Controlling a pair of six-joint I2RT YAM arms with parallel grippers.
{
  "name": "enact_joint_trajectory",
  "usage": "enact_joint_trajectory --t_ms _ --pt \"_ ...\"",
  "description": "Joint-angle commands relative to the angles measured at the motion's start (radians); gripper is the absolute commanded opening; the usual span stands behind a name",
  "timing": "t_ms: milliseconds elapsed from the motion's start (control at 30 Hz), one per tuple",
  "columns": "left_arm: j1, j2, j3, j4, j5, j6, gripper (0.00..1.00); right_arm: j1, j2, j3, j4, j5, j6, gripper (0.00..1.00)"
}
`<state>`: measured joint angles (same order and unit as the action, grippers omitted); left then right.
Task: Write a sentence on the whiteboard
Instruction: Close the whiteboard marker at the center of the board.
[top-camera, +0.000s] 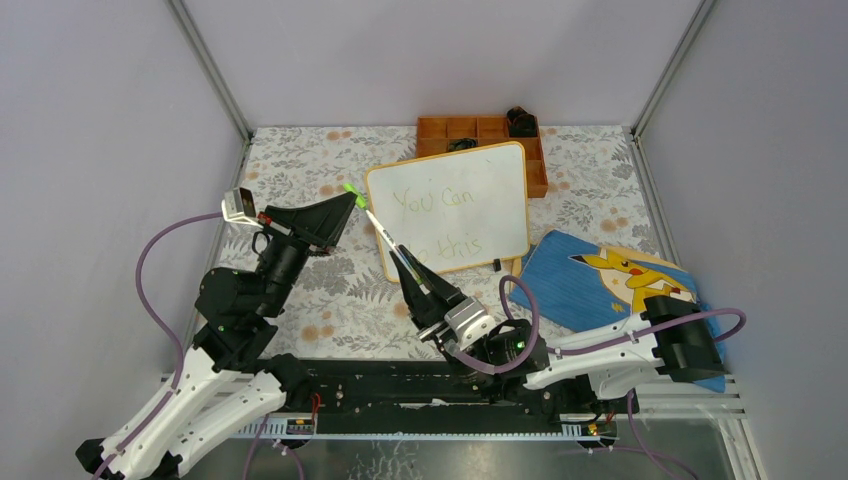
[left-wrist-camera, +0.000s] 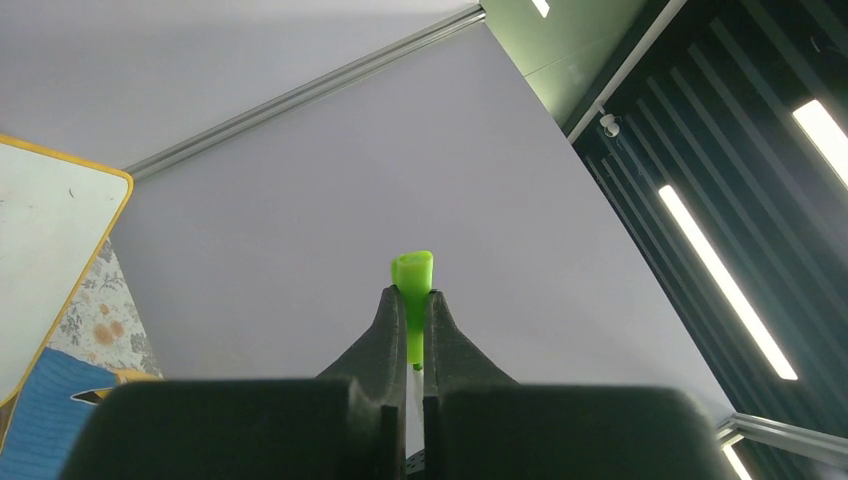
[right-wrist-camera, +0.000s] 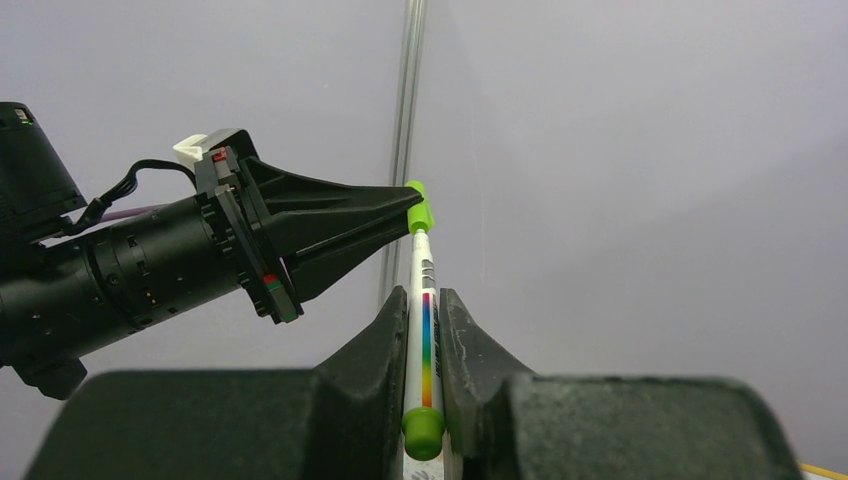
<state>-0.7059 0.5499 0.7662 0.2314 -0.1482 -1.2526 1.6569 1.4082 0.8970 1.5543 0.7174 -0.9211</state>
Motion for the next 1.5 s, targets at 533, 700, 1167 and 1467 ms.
enact_joint_trajectory --t_ms 533,700,1167,1467 --pt "0.005 -0.012 -0.015 0.04 0.041 -0.022 0.0 -0.002 0.006 0.048 0.154 0.025 -0.016 0.0" --pt "0.005 -0.01 -0.024 0.054 0.054 -0.025 0.0 -0.005 0.008 0.052 0.153 0.024 -0.017 0.0" --pt "0.005 0.0 -0.028 0.096 0.08 -0.043 0.0 -0.024 0.018 0.051 0.154 0.026 -0.009 0.0" --pt "0.005 0.021 -0.052 0.176 0.103 -0.078 0.0 -0.05 0.014 0.064 0.153 0.0 0.038 0.0"
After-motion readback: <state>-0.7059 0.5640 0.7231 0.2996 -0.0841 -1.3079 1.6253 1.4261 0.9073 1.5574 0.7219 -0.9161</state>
